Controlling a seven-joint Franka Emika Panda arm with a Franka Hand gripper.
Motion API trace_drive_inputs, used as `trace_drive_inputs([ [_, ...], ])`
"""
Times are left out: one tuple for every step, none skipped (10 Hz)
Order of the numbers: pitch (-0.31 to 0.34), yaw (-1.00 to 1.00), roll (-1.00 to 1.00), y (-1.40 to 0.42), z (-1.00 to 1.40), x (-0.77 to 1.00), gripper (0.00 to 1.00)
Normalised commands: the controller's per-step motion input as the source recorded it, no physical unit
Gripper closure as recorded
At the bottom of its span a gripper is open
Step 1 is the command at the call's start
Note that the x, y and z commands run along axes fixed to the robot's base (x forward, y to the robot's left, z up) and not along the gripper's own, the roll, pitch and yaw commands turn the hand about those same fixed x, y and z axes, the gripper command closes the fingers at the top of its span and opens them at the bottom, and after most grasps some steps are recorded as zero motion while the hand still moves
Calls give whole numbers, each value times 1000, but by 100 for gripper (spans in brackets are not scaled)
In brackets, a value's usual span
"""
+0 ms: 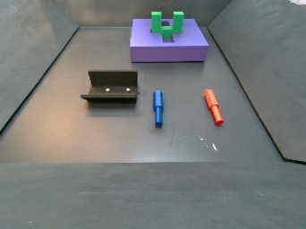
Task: Pick up the brown object. Move up. Move to above the board. Insert the brown object.
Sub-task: Insert the brown object.
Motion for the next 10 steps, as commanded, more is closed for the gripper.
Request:
trace_drive_inputs([
  [0, -880, 4, -129, -134, 0, 100],
  [0, -889, 10, -137, -137, 0, 100],
  [0, -900, 6, -143, -171, 0, 100],
  [0, -900, 3, -154, -214, 31, 100],
  [-10, -891, 0, -151, -257, 71, 100],
  [-20, -889, 0, -114, -283, 97, 100],
  [-51, -777, 0, -14, -300, 0, 100],
  [-53, -674, -13, 0, -317, 0, 100],
  [-71, -686, -43, 0, -374, 0, 100],
  [-59, -634, -20, 0, -300, 0, 100],
])
